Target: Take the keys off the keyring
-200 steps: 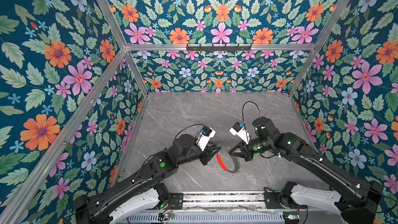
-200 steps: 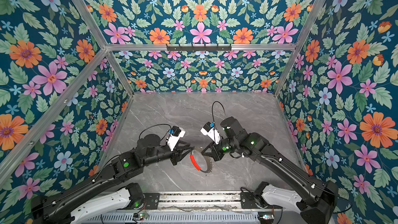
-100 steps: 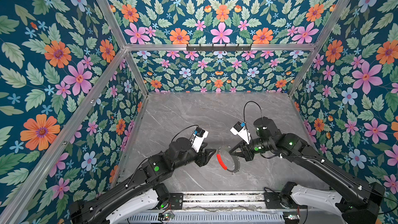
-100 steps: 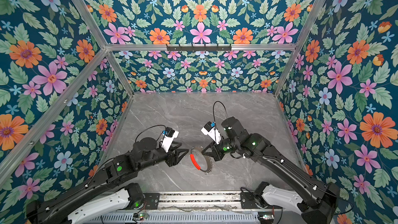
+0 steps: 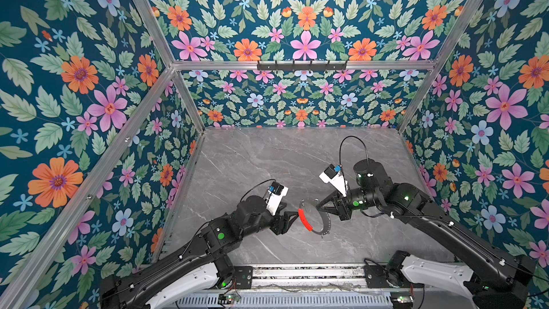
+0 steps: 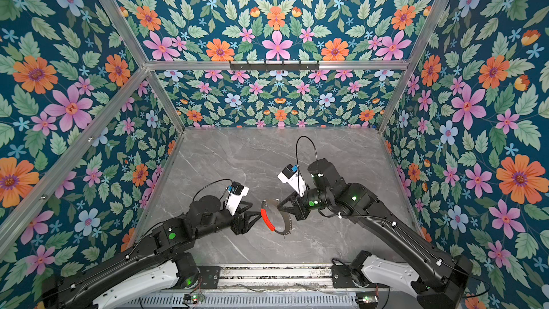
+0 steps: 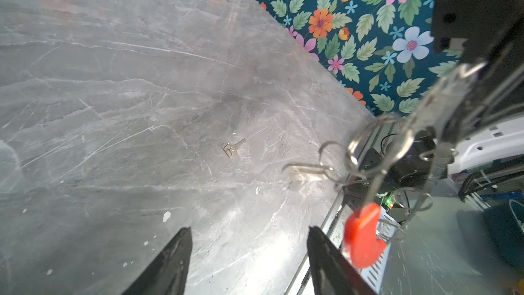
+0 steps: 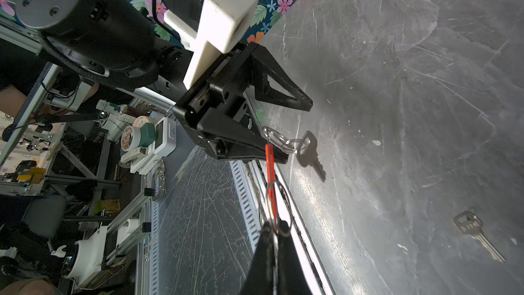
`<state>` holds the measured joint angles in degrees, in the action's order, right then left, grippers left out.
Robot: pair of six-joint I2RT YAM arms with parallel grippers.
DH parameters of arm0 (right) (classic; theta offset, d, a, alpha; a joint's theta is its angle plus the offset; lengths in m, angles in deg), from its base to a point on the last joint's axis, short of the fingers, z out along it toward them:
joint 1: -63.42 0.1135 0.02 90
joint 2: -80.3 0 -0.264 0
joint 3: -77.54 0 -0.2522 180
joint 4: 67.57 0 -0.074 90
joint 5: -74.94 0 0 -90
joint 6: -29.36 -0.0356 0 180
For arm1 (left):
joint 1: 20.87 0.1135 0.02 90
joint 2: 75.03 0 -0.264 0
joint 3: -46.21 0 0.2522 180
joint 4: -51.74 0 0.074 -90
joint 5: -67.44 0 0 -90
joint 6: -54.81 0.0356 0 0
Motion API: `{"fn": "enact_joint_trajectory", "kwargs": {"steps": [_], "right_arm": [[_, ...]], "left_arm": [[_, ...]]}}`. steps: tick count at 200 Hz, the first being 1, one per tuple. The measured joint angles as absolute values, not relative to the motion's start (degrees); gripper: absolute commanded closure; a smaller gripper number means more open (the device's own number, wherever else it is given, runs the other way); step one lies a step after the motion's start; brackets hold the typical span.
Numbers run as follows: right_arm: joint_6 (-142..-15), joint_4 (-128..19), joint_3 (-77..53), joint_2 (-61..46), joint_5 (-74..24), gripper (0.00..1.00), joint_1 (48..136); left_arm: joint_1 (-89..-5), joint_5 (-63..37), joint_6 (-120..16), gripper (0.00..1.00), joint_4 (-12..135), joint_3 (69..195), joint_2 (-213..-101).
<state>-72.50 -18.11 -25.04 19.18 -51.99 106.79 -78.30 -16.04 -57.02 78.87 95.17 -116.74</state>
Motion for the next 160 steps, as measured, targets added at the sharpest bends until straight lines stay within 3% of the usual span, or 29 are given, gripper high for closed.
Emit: {"fn": "enact_joint_trajectory", "kwargs": {"steps": [72,160], "right_arm": [[-73.11,-19.46,-25.26,18.87,-53.82,1.00,106.70],[-78.16,-24.53,-29.48,19.92,-64.86,1.00,101.85]], "left_arm": [[-78.96,-16.76,-56.10,0.31,69.03,91.58,-119.15],[-81.76,-20.39,-55.60,0.35,62.23,91.15,-118.97]]}}
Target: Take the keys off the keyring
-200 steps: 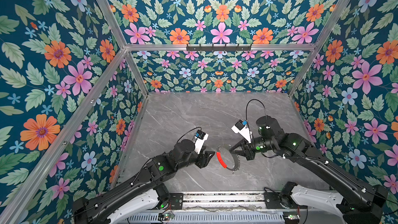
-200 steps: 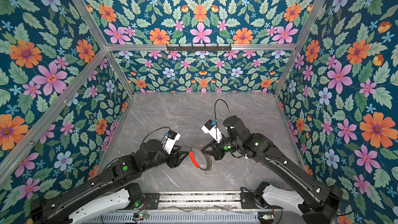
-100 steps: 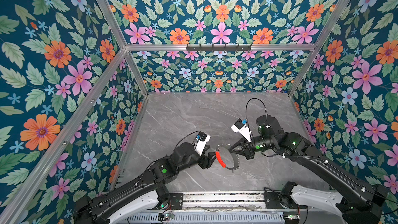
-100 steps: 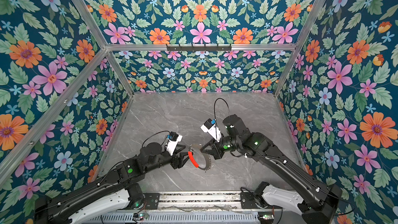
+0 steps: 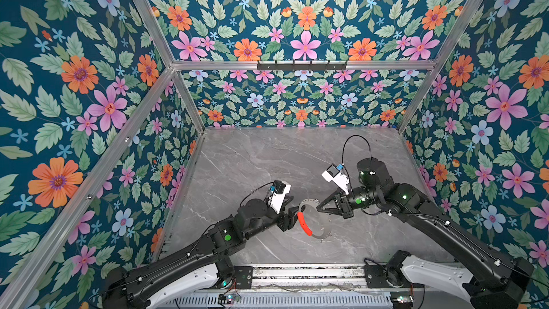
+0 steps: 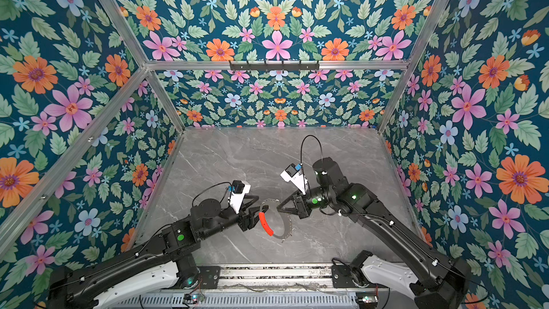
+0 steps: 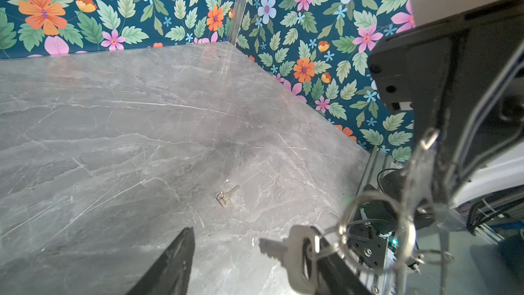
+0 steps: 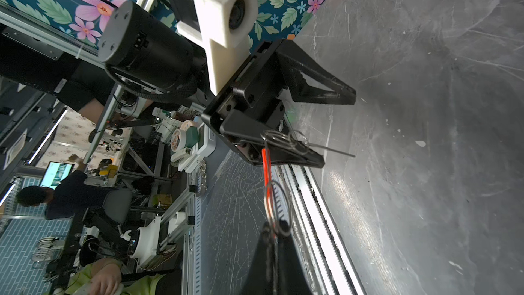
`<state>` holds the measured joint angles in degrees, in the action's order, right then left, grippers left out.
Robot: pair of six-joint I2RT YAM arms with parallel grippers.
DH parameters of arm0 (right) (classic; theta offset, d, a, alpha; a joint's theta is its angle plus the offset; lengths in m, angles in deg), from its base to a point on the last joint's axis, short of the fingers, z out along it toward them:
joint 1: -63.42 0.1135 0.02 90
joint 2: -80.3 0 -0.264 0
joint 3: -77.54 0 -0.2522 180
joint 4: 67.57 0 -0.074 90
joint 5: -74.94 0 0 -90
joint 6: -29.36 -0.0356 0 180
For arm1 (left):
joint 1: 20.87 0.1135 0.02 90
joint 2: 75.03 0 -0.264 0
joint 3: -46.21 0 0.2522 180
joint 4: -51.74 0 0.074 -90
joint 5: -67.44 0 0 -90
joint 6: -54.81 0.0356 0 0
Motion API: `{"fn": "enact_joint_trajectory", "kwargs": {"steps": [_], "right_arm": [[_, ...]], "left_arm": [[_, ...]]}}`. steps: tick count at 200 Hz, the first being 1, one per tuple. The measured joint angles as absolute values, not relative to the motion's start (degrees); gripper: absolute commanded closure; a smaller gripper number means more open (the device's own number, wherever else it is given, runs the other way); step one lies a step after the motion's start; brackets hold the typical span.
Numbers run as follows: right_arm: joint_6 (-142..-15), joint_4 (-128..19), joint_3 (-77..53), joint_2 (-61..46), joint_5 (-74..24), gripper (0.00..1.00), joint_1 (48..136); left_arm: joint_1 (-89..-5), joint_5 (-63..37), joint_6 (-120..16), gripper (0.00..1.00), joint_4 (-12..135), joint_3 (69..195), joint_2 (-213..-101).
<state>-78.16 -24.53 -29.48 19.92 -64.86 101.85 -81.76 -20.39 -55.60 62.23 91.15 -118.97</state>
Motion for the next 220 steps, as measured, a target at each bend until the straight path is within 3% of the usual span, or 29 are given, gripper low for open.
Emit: {"fn": "enact_joint_trajectory", "kwargs": {"steps": [40,131,205,220], "right_arm": [[-79.95,-26.30,-30.92,19.87,-67.53,1.00,101.55],[-81.07,-30.11,-31.66,20.12,-68.77,1.00,101.46],[-79.63,-31.55,-32.43,21.23,-69.30,1.00,101.28],[-78.42,-31.57,-32.93,21.60,-70.17,0.84,101.26]], "left_arm": [[-83.05,-21.52,-55.66,0.40,61.69,91.13,-119.00],[-85.30,-19.88,-55.14,1.00,58.30,92.37,-119.24],[-86.26,-22.16,-52.08,1.00,66.71,98.27,-119.19],[-87.18,-23.36,-51.05,1.00,70.45,101.31,-119.80]]}}
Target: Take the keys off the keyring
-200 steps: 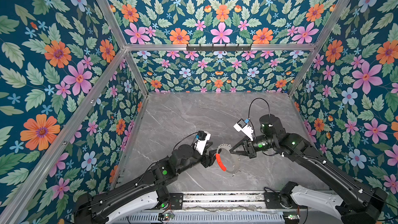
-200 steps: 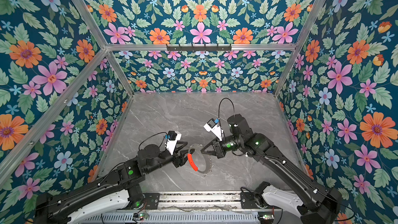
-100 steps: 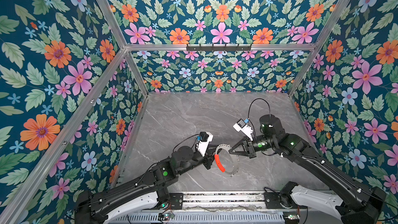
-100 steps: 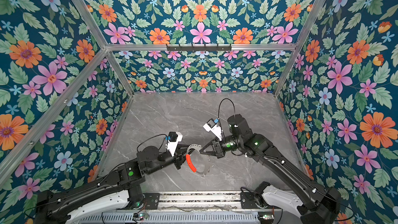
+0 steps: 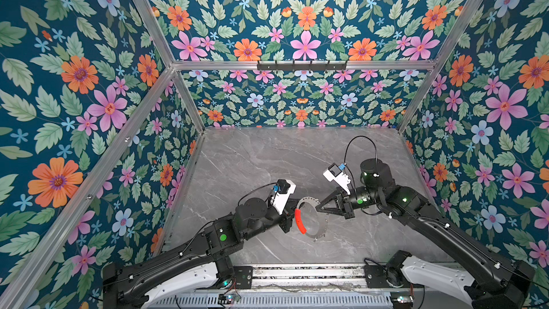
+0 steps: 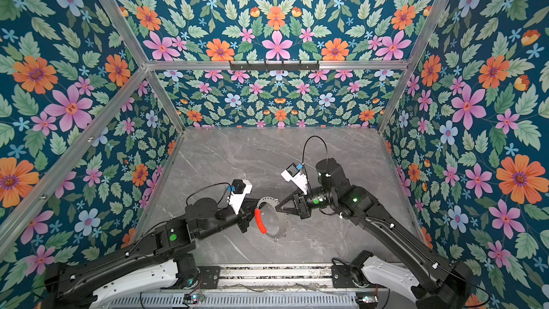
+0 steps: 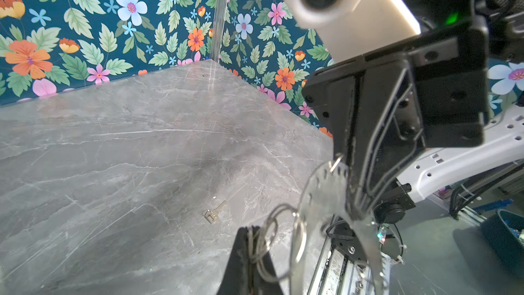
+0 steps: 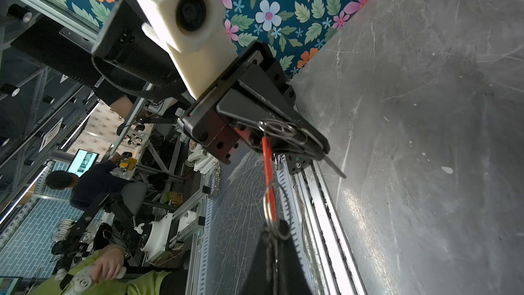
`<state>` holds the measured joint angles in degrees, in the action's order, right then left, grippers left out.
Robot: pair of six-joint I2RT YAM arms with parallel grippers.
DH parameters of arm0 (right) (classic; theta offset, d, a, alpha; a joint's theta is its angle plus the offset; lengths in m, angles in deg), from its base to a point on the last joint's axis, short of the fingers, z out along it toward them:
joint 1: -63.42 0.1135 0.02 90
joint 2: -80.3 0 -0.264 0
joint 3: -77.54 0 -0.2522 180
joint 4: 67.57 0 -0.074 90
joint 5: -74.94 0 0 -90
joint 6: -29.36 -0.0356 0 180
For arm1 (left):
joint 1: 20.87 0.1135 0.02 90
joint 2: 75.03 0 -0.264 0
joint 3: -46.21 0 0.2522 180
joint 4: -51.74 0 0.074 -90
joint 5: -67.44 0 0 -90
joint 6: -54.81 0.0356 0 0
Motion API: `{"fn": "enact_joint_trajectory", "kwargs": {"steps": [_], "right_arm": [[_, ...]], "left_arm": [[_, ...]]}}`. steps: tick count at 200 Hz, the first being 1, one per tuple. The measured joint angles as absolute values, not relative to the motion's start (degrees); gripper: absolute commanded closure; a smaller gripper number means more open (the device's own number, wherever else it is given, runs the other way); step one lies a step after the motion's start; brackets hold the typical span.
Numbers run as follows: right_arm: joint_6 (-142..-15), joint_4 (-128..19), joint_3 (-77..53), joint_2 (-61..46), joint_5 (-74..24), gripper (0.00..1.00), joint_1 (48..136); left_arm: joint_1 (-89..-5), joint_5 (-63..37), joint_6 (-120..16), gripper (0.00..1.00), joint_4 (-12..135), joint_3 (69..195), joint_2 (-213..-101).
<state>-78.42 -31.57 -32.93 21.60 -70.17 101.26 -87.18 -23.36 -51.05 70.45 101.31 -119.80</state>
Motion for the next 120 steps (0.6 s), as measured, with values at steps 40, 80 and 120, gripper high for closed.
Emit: {"fn": "enact_joint_trajectory", "kwargs": {"steps": [40,80,120], "right_arm": [[-77.16,-29.41,-34.13,23.07,-67.02,0.55,101.28],[-76.28,-27.66,-34.44,24.99,-61.95,0.49,101.33],[-74.84,-26.33,-35.18,28.86,-56.84,0.48,101.35]], "left_arm": [[-91.70,-26.46,-48.04,1.00,77.95,111.52,-124.66],[-96.55,-32.50,-45.52,1.00,86.89,118.75,-130.58],[-97.63,-35.75,-44.06,1.00,89.95,120.68,-131.02]]}}
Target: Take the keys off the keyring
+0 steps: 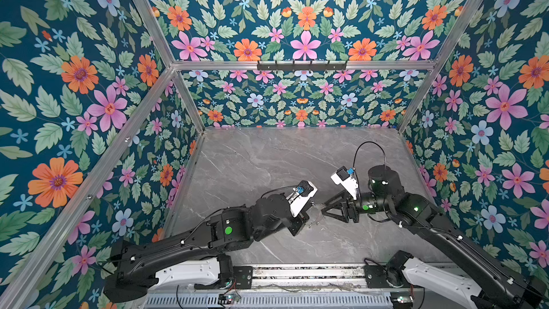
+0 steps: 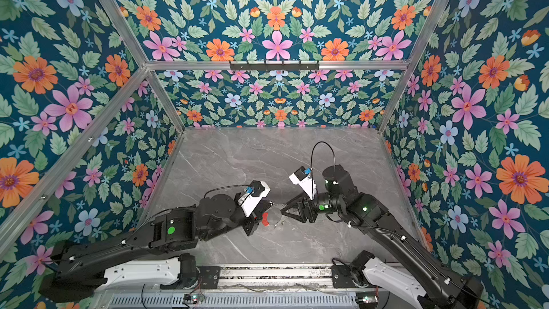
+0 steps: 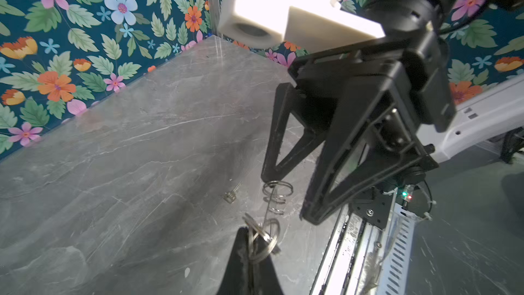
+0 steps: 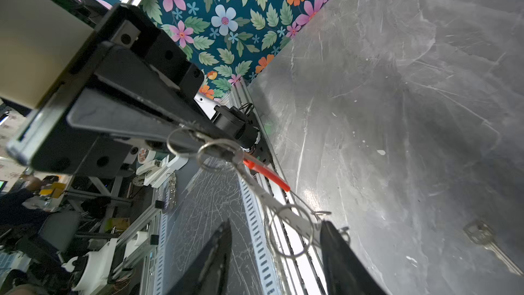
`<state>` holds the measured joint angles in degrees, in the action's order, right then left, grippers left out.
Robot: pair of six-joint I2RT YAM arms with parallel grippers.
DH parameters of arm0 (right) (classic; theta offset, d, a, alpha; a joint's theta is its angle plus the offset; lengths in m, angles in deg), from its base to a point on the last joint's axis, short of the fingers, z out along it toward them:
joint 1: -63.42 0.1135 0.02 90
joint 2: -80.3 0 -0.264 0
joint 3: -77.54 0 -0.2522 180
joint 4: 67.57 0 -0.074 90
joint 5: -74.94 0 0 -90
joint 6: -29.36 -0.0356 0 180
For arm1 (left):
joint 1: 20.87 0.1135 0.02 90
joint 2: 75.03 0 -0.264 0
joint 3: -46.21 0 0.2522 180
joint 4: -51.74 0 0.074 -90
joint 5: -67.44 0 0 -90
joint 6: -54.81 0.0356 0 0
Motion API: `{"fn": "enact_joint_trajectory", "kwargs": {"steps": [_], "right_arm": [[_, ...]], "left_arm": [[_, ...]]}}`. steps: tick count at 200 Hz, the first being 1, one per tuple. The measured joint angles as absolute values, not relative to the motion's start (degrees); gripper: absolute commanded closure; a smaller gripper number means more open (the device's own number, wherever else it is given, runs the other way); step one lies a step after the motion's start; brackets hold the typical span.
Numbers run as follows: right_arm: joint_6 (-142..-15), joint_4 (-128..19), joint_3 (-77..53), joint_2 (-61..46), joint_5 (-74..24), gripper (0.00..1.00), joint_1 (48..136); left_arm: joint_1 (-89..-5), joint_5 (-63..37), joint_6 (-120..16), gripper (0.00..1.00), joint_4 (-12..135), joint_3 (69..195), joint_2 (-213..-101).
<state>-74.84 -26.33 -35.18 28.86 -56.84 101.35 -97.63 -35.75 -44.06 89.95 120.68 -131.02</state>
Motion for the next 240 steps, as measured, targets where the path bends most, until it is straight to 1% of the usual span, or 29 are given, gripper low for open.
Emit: {"fn": "enact_joint_trajectory", "kwargs": {"steps": [15,28,52,72,100,124,150,164,180,201,227,240], "right_arm": [[-74.08,-26.28,-36.08,31.17,-55.07,0.48,101.33],[-73.73,-26.79,-37.13,33.43,-53.67,0.53,101.33],[-73.46,-29.36,-39.33,37.67,-52.82,0.57,101.35],[-72.70,-32.47,-39.86,39.24,-52.84,0.66,101.44],[-71.95,-36.93,-40.23,39.70,-51.53,0.68,104.54],[-69.33,-38.78,-39.77,38.96,-47.00,0.67,111.23],[-65.81,-39.77,-38.24,36.53,-38.35,0.67,118.88],[-64.37,-39.94,-38.26,35.76,-34.46,0.67,121.19],[-63.10,-40.34,-38.31,35.79,-30.83,0.66,121.87],[-61.94,-40.49,-38.20,35.46,-28.49,0.67,122.13],[-61.35,-40.21,-38.22,36.49,-27.57,0.60,121.68],[-60.92,-39.88,-37.50,36.86,-29.91,0.56,119.32]], "left_arm": [[-97.78,-35.99,-43.93,1.00,89.97,121.22,-131.02],[-97.80,-36.10,-43.82,1.00,89.97,121.68,-131.15],[-97.78,-36.15,-43.82,1.00,90.06,122.27,-131.59],[-97.76,-36.12,-43.84,1.00,90.67,122.60,-131.80],[-97.76,-36.12,-43.86,1.00,91.02,122.93,-131.83],[-97.76,-36.15,-44.08,1.00,91.02,122.95,-131.85],[-97.78,-36.43,-44.34,1.00,91.02,122.97,-131.89],[-97.80,-36.52,-44.52,1.00,91.00,122.99,-131.94],[-97.80,-36.54,-44.67,1.00,90.97,122.75,-131.54],[-97.82,-36.52,-45.11,1.00,90.93,122.56,-130.78],[-97.84,-34.97,-44.89,1.00,90.78,121.81,-128.94],[-97.84,-33.00,-44.12,1.00,90.69,121.70,-127.94]]}}
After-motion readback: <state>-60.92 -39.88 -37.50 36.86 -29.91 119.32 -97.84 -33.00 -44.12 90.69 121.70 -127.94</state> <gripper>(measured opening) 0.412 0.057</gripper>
